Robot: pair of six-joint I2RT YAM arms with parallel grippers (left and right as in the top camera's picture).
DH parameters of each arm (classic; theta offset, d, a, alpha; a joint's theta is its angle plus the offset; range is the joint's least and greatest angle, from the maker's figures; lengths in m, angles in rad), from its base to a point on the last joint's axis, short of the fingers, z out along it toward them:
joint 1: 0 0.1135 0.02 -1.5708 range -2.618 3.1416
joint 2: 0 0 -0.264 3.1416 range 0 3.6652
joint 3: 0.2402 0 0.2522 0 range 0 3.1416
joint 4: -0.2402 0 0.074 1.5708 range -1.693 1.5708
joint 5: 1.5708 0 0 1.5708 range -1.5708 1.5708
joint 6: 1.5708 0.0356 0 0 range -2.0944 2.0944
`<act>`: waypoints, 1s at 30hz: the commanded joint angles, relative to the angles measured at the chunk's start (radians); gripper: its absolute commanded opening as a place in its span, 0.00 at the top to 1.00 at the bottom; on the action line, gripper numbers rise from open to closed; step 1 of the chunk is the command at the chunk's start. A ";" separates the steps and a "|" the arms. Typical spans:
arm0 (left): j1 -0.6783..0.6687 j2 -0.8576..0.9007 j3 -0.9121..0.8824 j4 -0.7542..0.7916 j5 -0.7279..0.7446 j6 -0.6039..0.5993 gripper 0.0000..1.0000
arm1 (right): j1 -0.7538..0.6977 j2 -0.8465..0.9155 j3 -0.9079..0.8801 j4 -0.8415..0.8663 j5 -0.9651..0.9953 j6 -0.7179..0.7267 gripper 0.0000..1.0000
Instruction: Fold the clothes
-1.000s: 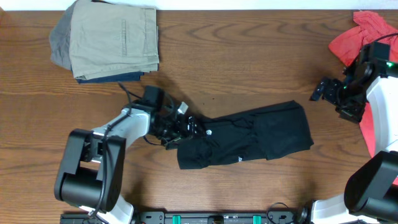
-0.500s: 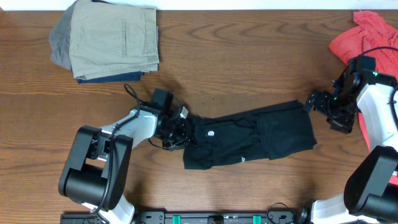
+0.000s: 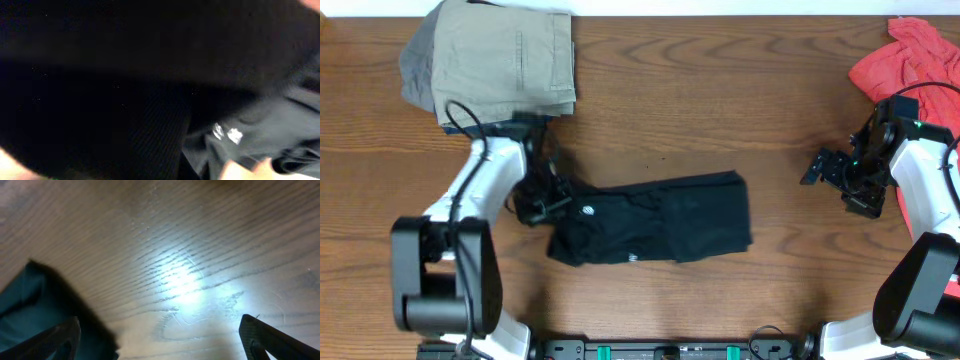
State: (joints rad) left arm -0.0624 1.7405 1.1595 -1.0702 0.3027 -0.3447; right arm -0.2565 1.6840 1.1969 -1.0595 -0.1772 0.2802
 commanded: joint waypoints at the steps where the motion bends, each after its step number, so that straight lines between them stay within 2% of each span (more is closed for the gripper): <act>1: -0.018 -0.082 0.119 -0.069 -0.089 0.038 0.94 | 0.017 -0.004 -0.010 0.009 -0.022 -0.008 0.01; 6: -0.111 -0.163 0.197 -0.149 -0.075 0.041 0.94 | 0.054 -0.004 -0.035 0.036 -0.023 -0.008 0.01; 11: -0.244 -0.198 0.201 -0.140 0.014 0.030 0.94 | 0.099 -0.004 -0.063 0.076 -0.023 -0.003 0.01; 20: -0.498 -0.182 0.199 0.049 0.029 -0.111 0.94 | 0.161 -0.004 -0.092 0.110 -0.041 0.011 0.01; 30: -0.640 -0.061 0.199 0.181 0.029 -0.198 0.94 | 0.180 -0.004 -0.092 0.109 -0.042 0.015 0.01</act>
State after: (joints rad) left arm -0.6815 1.6436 1.3460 -0.9070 0.3191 -0.4992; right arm -0.0910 1.6840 1.1110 -0.9516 -0.2104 0.2813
